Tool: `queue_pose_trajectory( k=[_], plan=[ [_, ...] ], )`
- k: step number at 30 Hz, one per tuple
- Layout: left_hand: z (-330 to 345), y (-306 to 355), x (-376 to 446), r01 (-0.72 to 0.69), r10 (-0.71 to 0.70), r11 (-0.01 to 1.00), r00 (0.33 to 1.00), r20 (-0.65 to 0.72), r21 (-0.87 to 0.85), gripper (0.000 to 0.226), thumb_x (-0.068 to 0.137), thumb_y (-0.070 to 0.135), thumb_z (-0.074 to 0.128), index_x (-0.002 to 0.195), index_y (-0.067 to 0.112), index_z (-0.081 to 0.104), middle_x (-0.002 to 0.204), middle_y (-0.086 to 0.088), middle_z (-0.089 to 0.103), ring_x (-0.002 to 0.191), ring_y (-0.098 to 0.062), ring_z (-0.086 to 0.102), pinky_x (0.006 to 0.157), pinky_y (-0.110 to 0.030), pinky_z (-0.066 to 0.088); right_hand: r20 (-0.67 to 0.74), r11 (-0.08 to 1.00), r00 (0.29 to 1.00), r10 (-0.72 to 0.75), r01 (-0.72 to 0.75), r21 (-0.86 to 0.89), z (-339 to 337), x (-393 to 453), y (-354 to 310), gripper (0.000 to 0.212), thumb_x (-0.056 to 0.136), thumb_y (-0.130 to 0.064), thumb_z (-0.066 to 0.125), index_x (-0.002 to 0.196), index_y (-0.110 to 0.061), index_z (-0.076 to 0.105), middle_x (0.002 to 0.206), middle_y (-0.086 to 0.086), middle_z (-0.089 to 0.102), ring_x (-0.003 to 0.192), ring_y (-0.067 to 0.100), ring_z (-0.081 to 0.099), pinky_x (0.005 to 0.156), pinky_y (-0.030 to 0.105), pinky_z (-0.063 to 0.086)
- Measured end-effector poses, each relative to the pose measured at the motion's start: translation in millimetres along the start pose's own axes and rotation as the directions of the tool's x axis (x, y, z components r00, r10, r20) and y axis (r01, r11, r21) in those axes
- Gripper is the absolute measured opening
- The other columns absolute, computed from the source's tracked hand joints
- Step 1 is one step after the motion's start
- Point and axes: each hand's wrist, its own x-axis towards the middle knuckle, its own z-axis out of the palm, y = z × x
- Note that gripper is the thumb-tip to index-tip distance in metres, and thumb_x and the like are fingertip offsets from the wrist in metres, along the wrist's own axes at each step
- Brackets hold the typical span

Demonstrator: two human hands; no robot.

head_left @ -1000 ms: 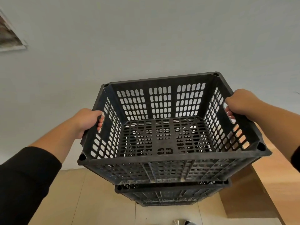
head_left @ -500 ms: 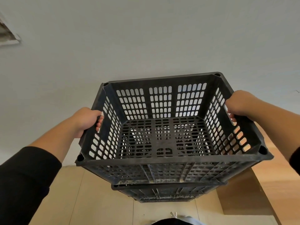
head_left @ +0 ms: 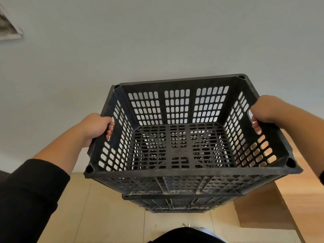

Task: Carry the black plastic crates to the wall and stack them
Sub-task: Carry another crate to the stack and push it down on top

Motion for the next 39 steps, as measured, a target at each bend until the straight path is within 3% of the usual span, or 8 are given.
queue_pose_trajectory(
  k=[5, 9, 13, 19, 23, 27, 34, 39],
  plan=[
    [-5, 1, 4, 0.005, -0.005, 1.000, 0.999, 0.039, 0.001, 0.022, 0.108, 0.014, 0.050, 0.093, 0.003, 0.062, 0.067, -0.008, 0.054, 0.055, -0.019, 0.049, 0.060, -0.033, 0.049, -0.012, 1.000, 1.000, 0.006, -0.006, 0.014, 8, -9, 7, 0.027, 0.100, -0.001, 0.048, 0.074, 0.002, 0.055, 0.072, 0.025, 0.068, 0.060, 0.036, 0.070, 0.061, 0.047, 0.061],
    [-3, -9, 6, -0.057, 0.058, 0.998, 0.998, -0.028, 0.030, 0.023, 0.104, 0.016, 0.053, 0.092, 0.002, 0.066, 0.067, -0.009, 0.057, 0.058, -0.022, 0.051, 0.065, -0.038, 0.049, 0.067, 0.999, 0.997, 0.035, -0.036, 0.020, 6, -16, 3, 0.021, 0.107, 0.000, 0.044, 0.094, 0.011, 0.057, 0.088, 0.033, 0.074, 0.082, 0.046, 0.077, 0.084, 0.058, 0.062],
    [3, -15, 8, -0.078, 0.084, 0.994, 0.992, -0.090, 0.074, 0.021, 0.101, 0.017, 0.057, 0.091, 0.002, 0.067, 0.069, -0.011, 0.062, 0.060, -0.023, 0.055, 0.070, -0.042, 0.051, -0.028, 1.000, 1.000, 0.004, -0.004, 0.016, 9, -14, 5, 0.020, 0.104, -0.003, 0.045, 0.101, 0.011, 0.059, 0.080, 0.026, 0.075, 0.077, 0.041, 0.078, 0.081, 0.053, 0.064],
    [-4, -4, 3, -0.067, 0.068, 0.994, 0.998, -0.009, 0.083, 0.022, 0.101, 0.016, 0.060, 0.084, 0.003, 0.064, 0.066, -0.011, 0.061, 0.054, -0.022, 0.054, 0.063, -0.037, 0.052, -0.056, 1.000, 0.998, 0.008, -0.006, 0.024, 12, -18, 13, 0.017, 0.104, -0.006, 0.048, 0.102, 0.009, 0.056, 0.075, 0.023, 0.074, 0.066, 0.036, 0.076, 0.069, 0.047, 0.065],
    [0, -14, -1, -0.128, 0.138, 0.988, 0.984, -0.113, 0.090, 0.026, 0.102, 0.022, 0.058, 0.095, 0.001, 0.071, 0.072, -0.010, 0.065, 0.061, -0.024, 0.057, 0.068, -0.040, 0.053, -0.097, 1.000, 0.995, -0.011, 0.008, -0.026, 12, -19, 13, 0.018, 0.098, -0.003, 0.053, 0.087, 0.009, 0.061, 0.071, 0.024, 0.073, 0.058, 0.033, 0.071, 0.058, 0.041, 0.058],
    [7, -15, -7, -0.144, 0.162, 0.982, 0.976, -0.148, 0.125, 0.023, 0.104, 0.019, 0.054, 0.095, 0.004, 0.070, 0.075, -0.010, 0.065, 0.060, -0.022, 0.058, 0.062, -0.034, 0.052, -0.130, 0.996, 0.990, -0.046, 0.035, -0.082, 9, -21, 5, 0.012, 0.096, -0.003, 0.057, 0.089, 0.005, 0.061, 0.063, 0.016, 0.073, 0.062, 0.029, 0.071, 0.057, 0.034, 0.048],
    [-5, 0, -1, -0.093, 0.097, 0.992, 0.994, -0.044, 0.087, 0.017, 0.103, 0.013, 0.054, 0.102, 0.000, 0.065, 0.077, -0.013, 0.062, 0.059, -0.021, 0.054, 0.058, -0.034, 0.051, -0.113, 0.999, 0.993, -0.042, 0.038, -0.040, 15, -26, 8, 0.016, 0.100, -0.005, 0.054, 0.093, 0.007, 0.063, 0.070, 0.018, 0.075, 0.063, 0.032, 0.075, 0.073, 0.043, 0.061],
    [-9, -11, -2, -0.085, 0.086, 0.996, 0.996, -0.036, 0.036, 0.017, 0.102, 0.017, 0.056, 0.102, 0.003, 0.065, 0.073, -0.008, 0.061, 0.058, -0.019, 0.053, 0.061, -0.034, 0.050, -0.081, 0.995, 0.997, -0.017, 0.008, -0.104, 17, -32, 5, 0.022, 0.101, -0.003, 0.055, 0.082, 0.007, 0.061, 0.070, 0.019, 0.073, 0.064, 0.032, 0.073, 0.067, 0.044, 0.060]
  ],
)
